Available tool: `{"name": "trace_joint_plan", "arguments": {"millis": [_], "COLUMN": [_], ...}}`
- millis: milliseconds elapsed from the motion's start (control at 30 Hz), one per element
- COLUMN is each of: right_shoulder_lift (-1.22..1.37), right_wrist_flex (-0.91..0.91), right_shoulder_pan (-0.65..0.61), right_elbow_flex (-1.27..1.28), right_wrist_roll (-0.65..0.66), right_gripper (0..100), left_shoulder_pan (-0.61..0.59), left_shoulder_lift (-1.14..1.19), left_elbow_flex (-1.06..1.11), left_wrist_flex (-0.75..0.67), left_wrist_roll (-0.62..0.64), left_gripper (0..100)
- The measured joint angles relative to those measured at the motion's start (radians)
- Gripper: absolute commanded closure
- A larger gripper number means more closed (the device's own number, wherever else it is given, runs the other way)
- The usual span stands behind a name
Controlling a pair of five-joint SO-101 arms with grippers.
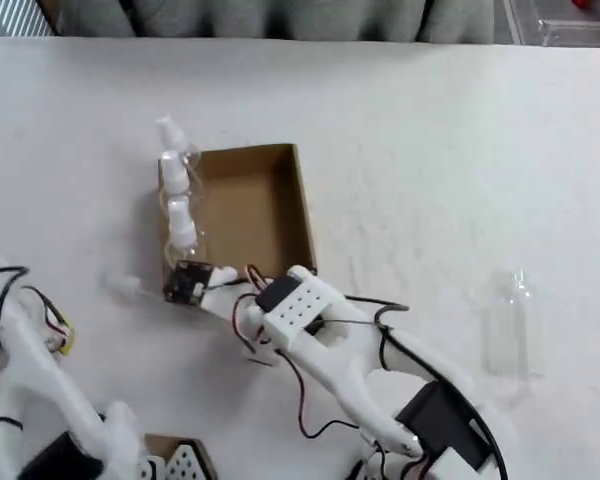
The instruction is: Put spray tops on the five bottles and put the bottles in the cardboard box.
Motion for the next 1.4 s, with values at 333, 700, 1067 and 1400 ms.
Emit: {"name": "trace_joint_plan", "arguments": {"millis": [333,700,1067,1400], "right_shoulder_lift": [0.000,0.000,0.000,-0.002], "right_wrist_flex": [-0.003,-0.003,-0.003,0.035], "right_shoulder_pan": [0.000,0.000,0.000,0.040], "right_elbow_flex": [0.002,0.002,0.002,0.002], "right_wrist_roll": [0.000,0.000,0.000,0.000], "right_gripper": [92.9,92.9,92.9,92.9], "left_shoulder_pan": [0.000,-0.235,-0.184,-0.138], "left_shoulder_lift": [-0.175,0.057,0.290,0.336], "left_elbow_flex": [0.195,0.201,0.123,0.029], "left_wrist_flex": [0.006,-0.071,-0.114,-0.017], "left_wrist_roll": [-0.058,-0.250,-0.307,-0.307], "left_gripper": [76,76,97,97]}}
